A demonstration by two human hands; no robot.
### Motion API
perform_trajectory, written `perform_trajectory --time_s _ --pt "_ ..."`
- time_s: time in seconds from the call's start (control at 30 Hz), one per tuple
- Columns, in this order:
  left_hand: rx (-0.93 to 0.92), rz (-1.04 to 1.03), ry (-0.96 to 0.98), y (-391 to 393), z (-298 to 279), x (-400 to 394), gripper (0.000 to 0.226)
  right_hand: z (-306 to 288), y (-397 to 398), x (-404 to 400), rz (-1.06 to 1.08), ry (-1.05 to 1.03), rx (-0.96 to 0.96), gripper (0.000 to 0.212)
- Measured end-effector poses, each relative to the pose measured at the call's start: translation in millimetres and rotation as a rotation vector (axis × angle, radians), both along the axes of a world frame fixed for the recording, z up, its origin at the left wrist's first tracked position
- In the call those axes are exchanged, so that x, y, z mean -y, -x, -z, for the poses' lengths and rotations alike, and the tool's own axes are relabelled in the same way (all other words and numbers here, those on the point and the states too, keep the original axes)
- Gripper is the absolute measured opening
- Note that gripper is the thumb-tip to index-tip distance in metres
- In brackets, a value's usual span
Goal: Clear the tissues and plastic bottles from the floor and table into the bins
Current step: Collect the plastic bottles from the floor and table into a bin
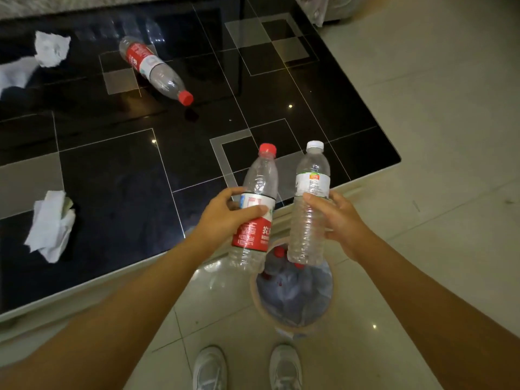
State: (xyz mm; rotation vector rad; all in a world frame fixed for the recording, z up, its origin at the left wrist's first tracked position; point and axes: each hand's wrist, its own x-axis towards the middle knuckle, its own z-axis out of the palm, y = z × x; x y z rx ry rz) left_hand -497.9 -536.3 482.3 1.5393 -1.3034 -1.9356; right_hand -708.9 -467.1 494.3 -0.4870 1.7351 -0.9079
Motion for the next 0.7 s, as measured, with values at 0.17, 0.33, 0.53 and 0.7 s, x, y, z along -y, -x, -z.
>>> perform_trajectory --time_s 0.17,0.33,0.53,0.7 --pt "-0.044 0.011 -0.014 1.9 17.6 -66.8 0.061 14.9 0.1 -56.0 0.023 -0.032 0.007 0.049" --pt "-0.041 0.05 -0.033 3.4 62.2 -108.0 0.079 55.7 -2.4 -98.9 0.043 -0.075 0.009 0.044" --pt "-0.007 0.031 -0.047 9.4 132.7 -126.7 0.086 120.9 -3.9 -128.2 0.108 -0.056 0.004 0.044" --pt "-0.045 0.117 0.001 24.7 176.8 -132.8 0.082 164.6 -9.0 -136.5 0.184 0.026 0.029 0.061"
